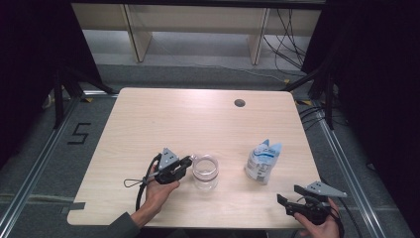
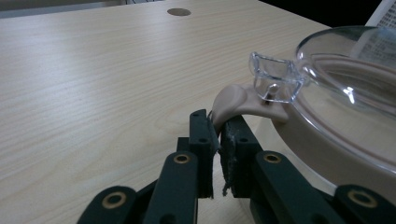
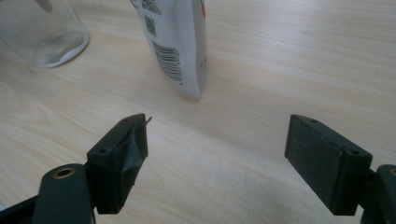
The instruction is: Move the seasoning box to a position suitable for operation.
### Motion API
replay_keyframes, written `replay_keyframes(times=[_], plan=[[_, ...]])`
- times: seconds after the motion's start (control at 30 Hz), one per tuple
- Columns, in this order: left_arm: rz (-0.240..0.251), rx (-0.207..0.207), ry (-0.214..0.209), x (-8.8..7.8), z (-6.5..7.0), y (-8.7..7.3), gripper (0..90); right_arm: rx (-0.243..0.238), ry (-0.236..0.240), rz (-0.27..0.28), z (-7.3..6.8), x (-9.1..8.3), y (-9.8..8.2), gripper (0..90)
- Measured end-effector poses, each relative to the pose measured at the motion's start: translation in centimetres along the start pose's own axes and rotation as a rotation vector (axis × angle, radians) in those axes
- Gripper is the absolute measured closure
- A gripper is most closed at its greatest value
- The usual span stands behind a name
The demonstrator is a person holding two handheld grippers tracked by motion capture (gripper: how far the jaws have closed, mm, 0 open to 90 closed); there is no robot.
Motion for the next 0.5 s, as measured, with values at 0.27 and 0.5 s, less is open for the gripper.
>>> replay_keyframes(times=[0.27,0.5], plan=[[-0.001,0.008,0.007,-0.7,0.1,-0.4,84.3,-0.002,-0.002,0.001,0.1,0.0,0.0,22.3],[-0.010,0.017,0.029,-2.0,0.4,-0.9,83.7,0.002,-0.001,-0.001,0.0,0.0,0.0,22.3]])
Point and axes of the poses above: each handheld gripper's, and its own axes: x roughly forward along the jaws, y roughly out of its top, z roughly to its right, the point moved 4 cm from there along x, roughly forward along the jaws, and after that the axes turned 11 degrees about -x, right-handed, at the moved point
